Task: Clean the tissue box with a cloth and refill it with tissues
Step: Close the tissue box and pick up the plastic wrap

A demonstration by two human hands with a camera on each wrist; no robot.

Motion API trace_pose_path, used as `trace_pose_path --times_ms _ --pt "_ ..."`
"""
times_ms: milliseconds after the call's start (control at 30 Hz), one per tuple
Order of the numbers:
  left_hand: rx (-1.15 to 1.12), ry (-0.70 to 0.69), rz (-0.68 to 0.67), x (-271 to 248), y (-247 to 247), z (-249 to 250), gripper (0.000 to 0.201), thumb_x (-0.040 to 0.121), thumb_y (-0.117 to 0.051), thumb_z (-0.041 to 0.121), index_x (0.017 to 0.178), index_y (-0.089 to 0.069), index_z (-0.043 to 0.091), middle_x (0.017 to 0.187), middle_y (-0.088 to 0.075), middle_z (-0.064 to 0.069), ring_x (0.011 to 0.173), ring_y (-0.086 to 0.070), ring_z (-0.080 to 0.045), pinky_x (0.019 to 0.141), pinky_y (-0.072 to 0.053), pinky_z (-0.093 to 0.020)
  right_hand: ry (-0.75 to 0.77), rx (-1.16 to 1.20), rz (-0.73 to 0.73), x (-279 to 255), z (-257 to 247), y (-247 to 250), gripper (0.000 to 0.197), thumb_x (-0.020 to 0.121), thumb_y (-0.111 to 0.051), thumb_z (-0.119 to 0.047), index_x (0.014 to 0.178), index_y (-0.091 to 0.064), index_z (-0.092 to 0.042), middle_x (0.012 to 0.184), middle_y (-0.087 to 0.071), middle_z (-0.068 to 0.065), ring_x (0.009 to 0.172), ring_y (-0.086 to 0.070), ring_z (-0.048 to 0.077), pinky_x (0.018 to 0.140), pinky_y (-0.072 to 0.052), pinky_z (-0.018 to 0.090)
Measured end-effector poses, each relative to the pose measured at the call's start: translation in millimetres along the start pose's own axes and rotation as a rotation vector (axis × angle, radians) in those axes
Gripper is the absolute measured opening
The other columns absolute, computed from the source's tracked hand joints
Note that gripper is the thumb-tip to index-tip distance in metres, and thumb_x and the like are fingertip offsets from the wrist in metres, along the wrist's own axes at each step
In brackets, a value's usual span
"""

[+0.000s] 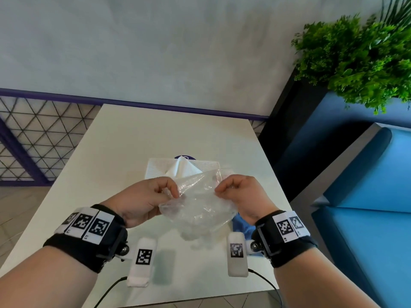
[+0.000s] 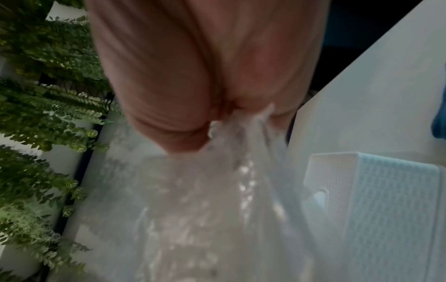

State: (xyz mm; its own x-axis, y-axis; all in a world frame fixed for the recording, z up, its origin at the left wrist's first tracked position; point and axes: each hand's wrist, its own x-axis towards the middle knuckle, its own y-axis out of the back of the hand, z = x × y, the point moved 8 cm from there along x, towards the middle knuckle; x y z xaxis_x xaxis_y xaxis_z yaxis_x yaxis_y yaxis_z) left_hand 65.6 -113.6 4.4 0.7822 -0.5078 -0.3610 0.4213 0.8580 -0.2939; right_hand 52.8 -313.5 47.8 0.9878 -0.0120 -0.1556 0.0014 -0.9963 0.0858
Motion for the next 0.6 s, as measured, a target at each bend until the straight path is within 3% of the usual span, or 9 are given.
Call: trace_pose_path --times_ms 33,100,167,233,300,400,500,600 --pt "0.017 -0.030 0.057 -1.4 3.8 3.0 0.026 0.073 -0.061 -0.011 0.070 -0.070 0.013 0.096 -0.058 -0.018 0.075 -0.056 -0.023 0.058 -0.053 -0.021 -0.020 0.003 0.021 0.8 3.5 0.6 0.026 0.076 -0.067 0.012 0.070 -0.073 -0.013 0.078 -0.069 0.002 0.075 -0.063 0.017 0.073 -0.053 0.025" --pt "-0.019 -0.062 0.130 -2.2 8.9 7.9 0.022 0.083 -0.057 -0.009 0.076 -0.072 0.005 0.094 -0.068 -0.017 0.073 -0.065 -0.020 0.059 -0.056 -0.024 -0.045 0.019 0.025 1.2 9.2 -1.5 0.022 0.079 -0.067 0.008 0.081 -0.072 -0.013 0.084 -0.067 0.003 0.075 -0.061 0.020 0.072 -0.053 0.029" --pt "-0.053 -0.053 0.105 -3.8 4.4 9.8 0.011 0.080 -0.067 0.013 0.085 -0.072 0.004 0.088 -0.070 -0.012 0.070 -0.066 -0.022 0.059 -0.058 -0.032 -0.052 0.035 -0.008 0.5 12.2 -6.6 0.026 0.075 -0.074 0.002 0.092 -0.069 -0.017 0.097 -0.066 0.004 0.080 -0.064 0.023 0.075 -0.056 0.034" --pt "-0.017 -0.038 0.074 -4.2 3.5 7.8 0.034 0.059 -0.081 0.023 0.089 -0.072 0.009 0.083 -0.068 -0.009 0.071 -0.065 -0.023 0.061 -0.059 -0.036 -0.068 0.010 -0.064 0.2 15.6 -13.0 0.047 0.062 -0.083 -0.007 0.102 -0.065 -0.023 0.109 -0.065 0.008 0.085 -0.067 0.025 0.079 -0.058 0.040" --pt "0.048 -0.037 0.077 -4.3 5.9 6.2 0.052 0.051 -0.088 0.008 0.099 -0.069 0.011 0.088 -0.067 -0.007 0.075 -0.067 -0.025 0.064 -0.059 -0.036 -0.074 -0.111 -0.119 0.0 17.4 -17.2 0.066 0.052 -0.086 -0.013 0.110 -0.060 -0.032 0.111 -0.066 0.012 0.087 -0.068 0.025 0.081 -0.059 0.042" --pt "0.099 -0.064 0.081 -4.2 7.7 6.0 0.063 0.055 -0.081 0.000 0.114 -0.062 0.015 0.095 -0.067 -0.011 0.077 -0.067 -0.021 0.067 -0.057 -0.029 -0.055 -0.289 -0.181 1.1 17.0 -18.0 0.077 0.058 -0.083 -0.006 0.121 -0.051 -0.038 0.095 -0.066 0.009 0.076 -0.065 0.018 0.080 -0.058 0.033" --pt "0.140 -0.113 0.120 -3.4 10.5 3.3 0.062 0.059 -0.077 0.007 0.117 -0.060 0.021 0.095 -0.064 -0.015 0.083 -0.063 -0.018 0.069 -0.055 -0.025 -0.073 -0.134 -0.201 1.7 20.4 -19.6 0.074 0.064 -0.072 0.009 0.116 -0.053 -0.040 0.077 -0.058 0.007 0.070 -0.057 0.019 0.079 -0.057 0.036" --pt "0.204 -0.165 0.129 -7.2 13.3 0.4 0.066 0.064 -0.081 0.011 0.122 -0.058 0.034 0.116 -0.066 0.001 0.099 -0.064 -0.022 0.080 -0.055 -0.026 -0.111 -0.023 -0.177 2.7 33.0 -19.5 0.063 0.066 -0.068 0.013 0.105 -0.060 -0.036 0.077 -0.059 0.008 0.071 -0.057 0.021 0.075 -0.055 0.036"
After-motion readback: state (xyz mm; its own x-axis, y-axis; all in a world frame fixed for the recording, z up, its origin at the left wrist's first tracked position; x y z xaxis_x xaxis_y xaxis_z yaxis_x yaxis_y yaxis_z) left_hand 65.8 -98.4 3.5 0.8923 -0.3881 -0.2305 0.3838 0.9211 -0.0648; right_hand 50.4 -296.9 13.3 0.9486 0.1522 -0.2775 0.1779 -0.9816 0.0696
